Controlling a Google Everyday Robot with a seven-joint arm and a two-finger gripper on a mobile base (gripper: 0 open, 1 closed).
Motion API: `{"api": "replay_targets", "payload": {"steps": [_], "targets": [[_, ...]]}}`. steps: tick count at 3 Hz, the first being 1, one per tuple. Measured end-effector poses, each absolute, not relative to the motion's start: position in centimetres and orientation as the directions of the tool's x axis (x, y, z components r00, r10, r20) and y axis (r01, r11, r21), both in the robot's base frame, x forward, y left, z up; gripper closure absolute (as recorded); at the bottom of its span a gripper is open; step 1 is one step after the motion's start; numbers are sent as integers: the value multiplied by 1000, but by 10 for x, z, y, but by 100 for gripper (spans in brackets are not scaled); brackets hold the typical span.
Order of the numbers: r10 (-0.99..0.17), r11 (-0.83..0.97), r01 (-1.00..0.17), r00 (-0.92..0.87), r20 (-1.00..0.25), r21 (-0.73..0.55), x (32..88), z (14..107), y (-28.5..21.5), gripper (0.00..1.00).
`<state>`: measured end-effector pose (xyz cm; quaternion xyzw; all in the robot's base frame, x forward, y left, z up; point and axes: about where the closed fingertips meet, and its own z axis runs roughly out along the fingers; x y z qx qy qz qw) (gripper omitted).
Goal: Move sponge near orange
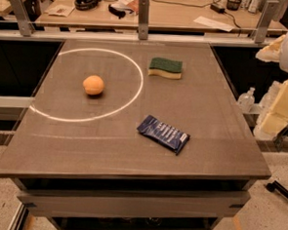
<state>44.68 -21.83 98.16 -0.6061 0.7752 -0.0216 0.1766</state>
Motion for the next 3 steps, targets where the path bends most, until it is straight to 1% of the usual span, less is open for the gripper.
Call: {"api": "replay_targets", "payload": {"steps": [1, 2, 3], "targets": [[-921, 264, -935, -172, -349, -236, 468, 985, -227, 0], [-862, 260, -937, -116, -493, -235, 495, 989, -227, 0], [-823, 264, -925, -69, -563, -272, 509, 987, -223, 0]]}}
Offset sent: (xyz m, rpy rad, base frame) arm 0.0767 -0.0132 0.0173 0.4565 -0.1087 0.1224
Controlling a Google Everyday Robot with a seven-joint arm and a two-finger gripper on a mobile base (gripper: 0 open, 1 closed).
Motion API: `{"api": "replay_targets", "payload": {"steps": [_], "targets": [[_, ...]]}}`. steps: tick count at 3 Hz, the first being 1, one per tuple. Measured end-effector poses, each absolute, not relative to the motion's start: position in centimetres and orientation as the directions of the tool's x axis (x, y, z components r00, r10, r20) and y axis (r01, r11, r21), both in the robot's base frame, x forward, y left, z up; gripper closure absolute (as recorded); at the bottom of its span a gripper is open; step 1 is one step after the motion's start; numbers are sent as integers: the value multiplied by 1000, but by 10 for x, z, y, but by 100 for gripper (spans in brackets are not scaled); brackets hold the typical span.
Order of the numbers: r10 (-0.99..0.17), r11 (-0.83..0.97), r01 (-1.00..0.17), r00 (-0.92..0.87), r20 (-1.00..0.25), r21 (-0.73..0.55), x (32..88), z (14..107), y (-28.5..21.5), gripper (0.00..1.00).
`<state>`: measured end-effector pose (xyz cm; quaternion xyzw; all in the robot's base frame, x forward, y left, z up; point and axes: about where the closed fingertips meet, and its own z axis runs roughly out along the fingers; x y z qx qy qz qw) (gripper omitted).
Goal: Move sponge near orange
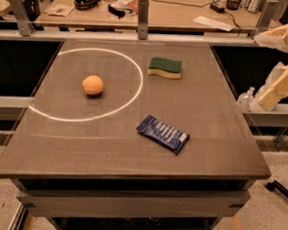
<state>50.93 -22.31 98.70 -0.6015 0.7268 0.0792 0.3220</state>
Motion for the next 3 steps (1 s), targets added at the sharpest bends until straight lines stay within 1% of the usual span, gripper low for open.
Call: {"api": "replay_targets", "payload": {"steps": [2, 3], "targets": [[-808, 344, -908, -157, -568, -239, 539, 938, -205, 0], [-777, 389, -879, -150, -611, -278, 576, 935, -199, 0]]}}
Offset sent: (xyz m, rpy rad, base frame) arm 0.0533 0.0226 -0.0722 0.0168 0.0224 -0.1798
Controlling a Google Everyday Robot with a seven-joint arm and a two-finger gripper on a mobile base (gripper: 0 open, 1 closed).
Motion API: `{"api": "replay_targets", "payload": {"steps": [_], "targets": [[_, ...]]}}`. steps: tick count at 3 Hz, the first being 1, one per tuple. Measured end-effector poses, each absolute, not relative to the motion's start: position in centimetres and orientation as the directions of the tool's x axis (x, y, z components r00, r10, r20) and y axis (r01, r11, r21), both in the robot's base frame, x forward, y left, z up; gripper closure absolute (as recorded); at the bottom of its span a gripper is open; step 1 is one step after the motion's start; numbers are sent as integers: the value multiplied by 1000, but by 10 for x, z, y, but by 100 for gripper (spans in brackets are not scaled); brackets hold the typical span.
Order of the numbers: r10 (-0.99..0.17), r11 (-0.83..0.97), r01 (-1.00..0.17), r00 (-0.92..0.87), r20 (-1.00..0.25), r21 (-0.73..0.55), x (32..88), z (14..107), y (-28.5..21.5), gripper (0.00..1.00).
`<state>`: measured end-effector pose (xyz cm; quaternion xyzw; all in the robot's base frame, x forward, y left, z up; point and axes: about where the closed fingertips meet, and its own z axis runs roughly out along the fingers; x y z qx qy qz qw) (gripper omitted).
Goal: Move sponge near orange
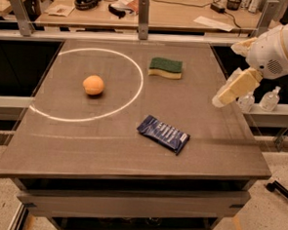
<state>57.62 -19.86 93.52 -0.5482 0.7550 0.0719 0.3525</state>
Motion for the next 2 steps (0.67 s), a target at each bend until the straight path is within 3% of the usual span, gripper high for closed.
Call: {"api": "replay_targets", "payload": {"steps": [2], "targets": [[-779, 396, -872, -153, -608, -289, 612, 933, -175, 0]]}}
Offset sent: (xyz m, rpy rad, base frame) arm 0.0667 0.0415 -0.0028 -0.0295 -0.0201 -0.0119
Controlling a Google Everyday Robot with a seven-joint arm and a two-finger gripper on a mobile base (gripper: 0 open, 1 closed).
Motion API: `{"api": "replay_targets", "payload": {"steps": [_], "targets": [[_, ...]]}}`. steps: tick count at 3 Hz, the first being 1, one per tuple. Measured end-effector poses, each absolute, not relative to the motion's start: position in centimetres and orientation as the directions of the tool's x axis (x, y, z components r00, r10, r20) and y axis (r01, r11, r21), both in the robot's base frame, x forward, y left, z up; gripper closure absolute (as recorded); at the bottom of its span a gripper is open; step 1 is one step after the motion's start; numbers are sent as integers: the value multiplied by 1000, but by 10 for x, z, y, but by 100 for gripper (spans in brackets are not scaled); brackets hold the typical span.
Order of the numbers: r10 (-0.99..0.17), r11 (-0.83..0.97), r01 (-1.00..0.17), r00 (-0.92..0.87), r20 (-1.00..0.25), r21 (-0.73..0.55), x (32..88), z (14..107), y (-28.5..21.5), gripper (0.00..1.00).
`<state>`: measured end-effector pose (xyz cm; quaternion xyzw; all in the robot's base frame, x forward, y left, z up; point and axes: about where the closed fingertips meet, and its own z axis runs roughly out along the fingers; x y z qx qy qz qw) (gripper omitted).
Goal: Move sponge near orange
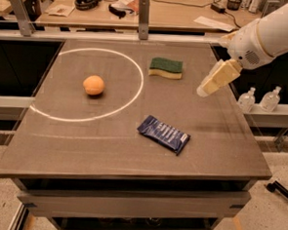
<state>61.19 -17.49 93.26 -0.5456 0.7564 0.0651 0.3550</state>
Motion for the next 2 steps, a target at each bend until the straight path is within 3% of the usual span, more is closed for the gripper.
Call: {"api": "replay_targets", "payload": {"steps": [2], "targets": [[-774, 403, -888, -201, -601, -221, 657, 906, -150, 0]]}}
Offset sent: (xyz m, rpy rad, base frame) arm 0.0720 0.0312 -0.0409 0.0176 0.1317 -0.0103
